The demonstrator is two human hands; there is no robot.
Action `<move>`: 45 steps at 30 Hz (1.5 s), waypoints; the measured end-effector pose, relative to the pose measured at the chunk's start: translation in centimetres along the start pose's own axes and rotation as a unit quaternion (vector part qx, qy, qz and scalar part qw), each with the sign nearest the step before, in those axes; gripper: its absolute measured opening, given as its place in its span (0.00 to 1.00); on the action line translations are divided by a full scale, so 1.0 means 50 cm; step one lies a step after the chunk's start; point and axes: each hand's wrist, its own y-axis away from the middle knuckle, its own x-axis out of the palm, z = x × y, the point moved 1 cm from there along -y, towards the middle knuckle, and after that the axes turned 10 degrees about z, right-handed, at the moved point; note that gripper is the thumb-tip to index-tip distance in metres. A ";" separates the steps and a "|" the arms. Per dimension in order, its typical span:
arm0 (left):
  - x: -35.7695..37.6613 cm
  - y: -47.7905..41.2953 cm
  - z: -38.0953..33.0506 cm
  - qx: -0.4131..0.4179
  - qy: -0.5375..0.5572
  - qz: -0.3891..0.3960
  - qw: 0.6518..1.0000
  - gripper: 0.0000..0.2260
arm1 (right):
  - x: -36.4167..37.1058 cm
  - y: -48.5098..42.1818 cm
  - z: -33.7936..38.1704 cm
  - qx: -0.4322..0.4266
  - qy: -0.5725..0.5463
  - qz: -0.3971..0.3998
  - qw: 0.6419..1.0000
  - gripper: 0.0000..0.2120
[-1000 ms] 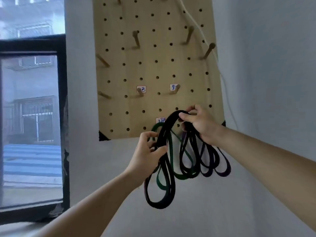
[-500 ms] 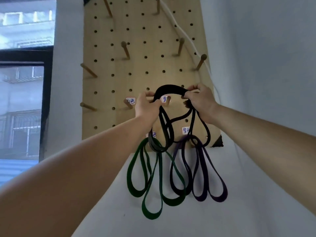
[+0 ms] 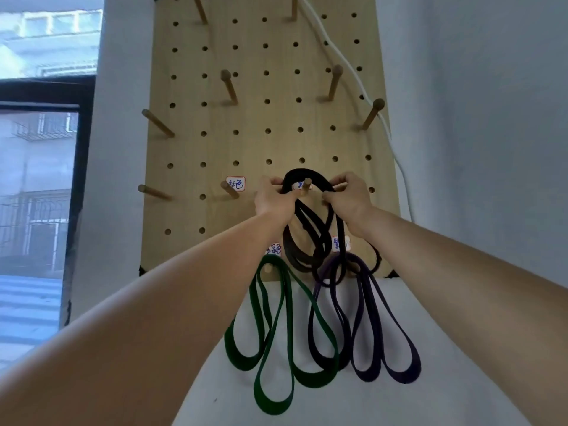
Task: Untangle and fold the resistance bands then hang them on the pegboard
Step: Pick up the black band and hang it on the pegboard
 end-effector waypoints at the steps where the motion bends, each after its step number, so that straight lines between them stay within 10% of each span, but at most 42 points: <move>1: 0.003 0.001 0.004 -0.010 -0.011 0.018 1.000 0.17 | 0.007 0.003 -0.007 0.015 0.016 0.022 1.000 0.08; 9: -0.031 0.054 -0.029 -0.023 -0.193 0.163 0.967 0.29 | -0.022 0.074 0.001 0.088 0.133 0.263 0.952 0.26; 33: -0.014 0.003 -0.020 0.025 -0.264 0.186 0.946 0.30 | -0.028 0.026 -0.008 0.035 -0.002 0.227 0.973 0.20; 45: -0.076 0.034 0.100 0.025 -0.233 0.182 0.955 0.28 | -0.111 0.055 -0.072 0.033 0.165 0.246 0.954 0.13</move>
